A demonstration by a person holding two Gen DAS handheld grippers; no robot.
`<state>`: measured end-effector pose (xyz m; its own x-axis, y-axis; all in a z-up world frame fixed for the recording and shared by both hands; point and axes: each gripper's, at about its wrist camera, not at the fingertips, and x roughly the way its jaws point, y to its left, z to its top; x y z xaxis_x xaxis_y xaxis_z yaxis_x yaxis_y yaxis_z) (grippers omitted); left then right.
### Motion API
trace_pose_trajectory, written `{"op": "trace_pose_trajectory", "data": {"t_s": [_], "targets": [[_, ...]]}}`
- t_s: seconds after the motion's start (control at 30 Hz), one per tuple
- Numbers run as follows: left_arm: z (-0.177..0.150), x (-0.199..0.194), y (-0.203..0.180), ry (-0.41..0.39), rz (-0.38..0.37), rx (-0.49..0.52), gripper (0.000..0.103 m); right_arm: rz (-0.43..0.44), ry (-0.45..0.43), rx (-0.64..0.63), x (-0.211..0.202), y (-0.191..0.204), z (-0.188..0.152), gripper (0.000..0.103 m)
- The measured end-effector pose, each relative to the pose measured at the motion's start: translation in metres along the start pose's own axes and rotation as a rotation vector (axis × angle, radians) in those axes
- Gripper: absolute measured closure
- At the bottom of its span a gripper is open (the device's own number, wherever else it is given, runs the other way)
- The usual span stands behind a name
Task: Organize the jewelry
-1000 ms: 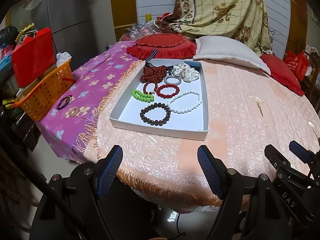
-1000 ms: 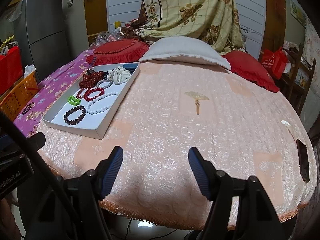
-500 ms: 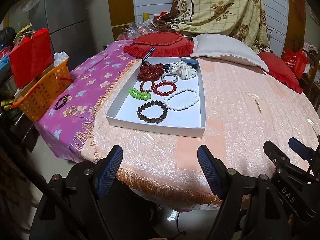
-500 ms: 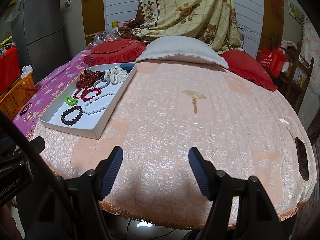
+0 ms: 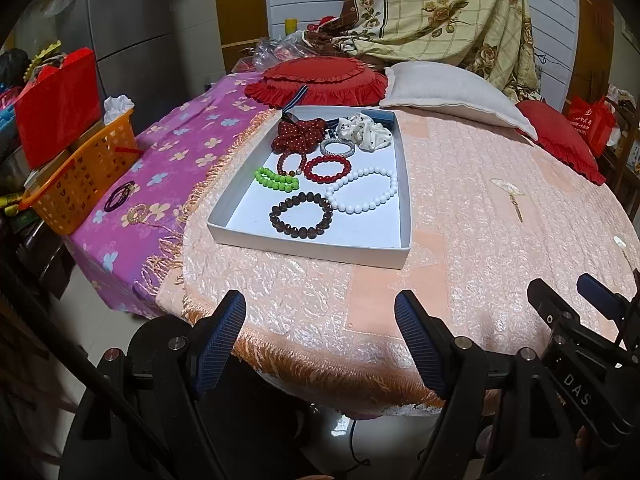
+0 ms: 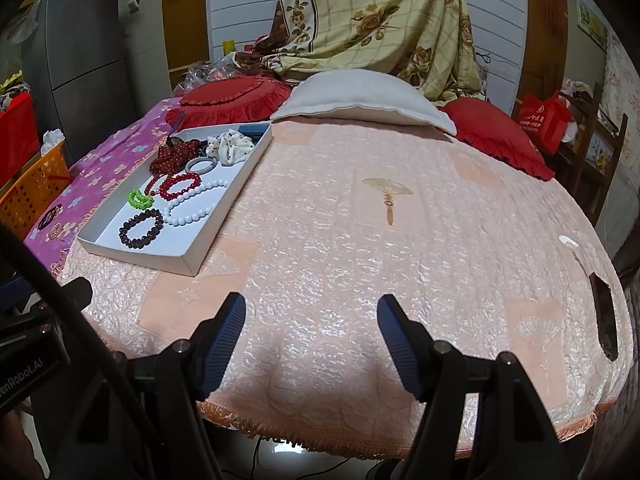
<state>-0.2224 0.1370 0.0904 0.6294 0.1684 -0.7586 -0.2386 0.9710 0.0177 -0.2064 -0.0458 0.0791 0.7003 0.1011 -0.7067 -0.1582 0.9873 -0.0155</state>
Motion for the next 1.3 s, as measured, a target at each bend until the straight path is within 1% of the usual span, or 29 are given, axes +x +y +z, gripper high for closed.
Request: {"op": "trace_pose_trajectory", "data": {"t_s": [0.37,1.17,1.23,1.3], "targets": [[-0.0024,0.0043,-0.0006,0.015,-0.003,-0.001,0.063,0.0,0.007,0.0,0.003,-0.0038,0.0004,0.032],[-0.0048,0.0083,-0.0034,0.02,-0.018,0.002,0.064,0.014,0.011,-0.002,0.0089,-0.0022,-0.0024,0.031],[-0.004,0.0081,-0.0055,0.017,-0.022,0.005,0.064,0.018,0.012,0.003,0.0097,-0.0026,-0.0025,0.031],[-0.0029,0.0064,-0.0077,0.01,-0.026,0.012,0.068,0.022,0.012,0.007,0.0102,-0.0032,-0.0028,0.031]]}}
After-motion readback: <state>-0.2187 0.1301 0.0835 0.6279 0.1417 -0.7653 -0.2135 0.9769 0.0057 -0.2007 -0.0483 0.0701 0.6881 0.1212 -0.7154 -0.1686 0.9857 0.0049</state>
